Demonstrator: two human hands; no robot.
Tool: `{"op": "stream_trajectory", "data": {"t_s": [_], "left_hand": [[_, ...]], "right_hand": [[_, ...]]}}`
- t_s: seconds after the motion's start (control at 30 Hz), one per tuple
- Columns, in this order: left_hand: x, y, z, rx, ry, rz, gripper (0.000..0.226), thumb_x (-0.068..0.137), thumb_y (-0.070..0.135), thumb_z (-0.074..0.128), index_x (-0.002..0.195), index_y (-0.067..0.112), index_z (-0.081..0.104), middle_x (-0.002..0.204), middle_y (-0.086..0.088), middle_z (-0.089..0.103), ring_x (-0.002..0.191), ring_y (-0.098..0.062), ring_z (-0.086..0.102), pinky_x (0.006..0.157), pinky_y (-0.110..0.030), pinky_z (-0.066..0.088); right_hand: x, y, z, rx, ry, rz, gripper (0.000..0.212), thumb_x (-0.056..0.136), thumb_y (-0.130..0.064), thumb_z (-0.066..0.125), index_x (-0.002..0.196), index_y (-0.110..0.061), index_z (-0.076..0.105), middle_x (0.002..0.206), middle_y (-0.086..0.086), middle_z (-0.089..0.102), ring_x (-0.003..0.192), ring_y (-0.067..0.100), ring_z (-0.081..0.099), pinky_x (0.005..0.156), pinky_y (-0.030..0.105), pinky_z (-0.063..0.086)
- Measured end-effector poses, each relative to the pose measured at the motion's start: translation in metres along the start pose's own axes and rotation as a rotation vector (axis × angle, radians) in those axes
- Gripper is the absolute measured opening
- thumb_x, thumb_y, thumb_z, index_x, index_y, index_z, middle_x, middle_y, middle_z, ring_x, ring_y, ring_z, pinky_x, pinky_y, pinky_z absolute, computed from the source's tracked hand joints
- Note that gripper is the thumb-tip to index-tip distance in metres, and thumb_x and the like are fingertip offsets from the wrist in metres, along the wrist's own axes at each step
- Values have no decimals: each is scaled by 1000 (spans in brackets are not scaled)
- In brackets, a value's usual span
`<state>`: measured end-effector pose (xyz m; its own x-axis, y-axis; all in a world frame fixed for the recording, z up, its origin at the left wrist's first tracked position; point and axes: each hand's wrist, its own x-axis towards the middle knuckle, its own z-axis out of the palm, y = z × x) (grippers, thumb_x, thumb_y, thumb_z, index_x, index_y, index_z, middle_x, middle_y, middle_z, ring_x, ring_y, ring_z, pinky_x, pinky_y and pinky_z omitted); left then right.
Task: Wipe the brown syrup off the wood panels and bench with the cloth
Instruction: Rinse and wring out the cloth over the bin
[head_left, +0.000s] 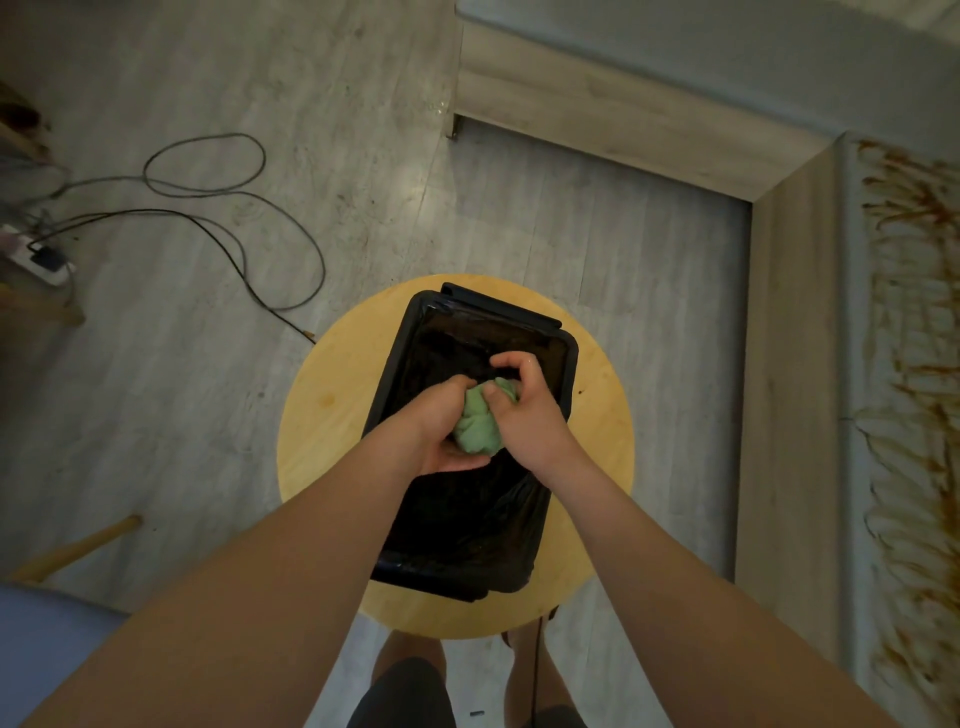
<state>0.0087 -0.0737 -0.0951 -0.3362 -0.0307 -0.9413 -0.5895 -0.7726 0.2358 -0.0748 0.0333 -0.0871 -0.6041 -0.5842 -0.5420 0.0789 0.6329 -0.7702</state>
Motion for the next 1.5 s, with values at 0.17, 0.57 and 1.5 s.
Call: {"op": "stream_trajectory", "data": {"t_s": [0.17, 0.57, 1.5], "left_hand": [[4, 16, 0, -4, 15, 9, 29, 103, 38, 50, 107, 16, 69, 95, -9, 73, 84, -22, 69, 51, -27, 55], [-2, 43, -18, 167, -483, 55, 62, 85, 35, 47, 137, 4, 59, 132, -24, 63, 128, -45, 57, 108, -61, 45], [20, 60, 15, 1764, -42, 545, 13, 80, 21, 74, 79, 11, 66, 73, -4, 65, 65, -25, 65, 60, -39, 56]], "right_hand": [[-2, -19, -24, -223, -94, -128, 28, 106, -31, 54, 133, -27, 63, 129, -8, 56, 114, 4, 55, 90, 14, 42], [12, -26, -40, -885, -358, -388, 92, 80, -36, 81, 153, -17, 28, 124, 1, 35, 115, 22, 50, 89, 27, 42], [52, -26, -35, -1386, -353, -440, 25, 97, -24, 54, 72, -18, 54, 70, -3, 54, 75, 26, 65, 54, 32, 36]]}}
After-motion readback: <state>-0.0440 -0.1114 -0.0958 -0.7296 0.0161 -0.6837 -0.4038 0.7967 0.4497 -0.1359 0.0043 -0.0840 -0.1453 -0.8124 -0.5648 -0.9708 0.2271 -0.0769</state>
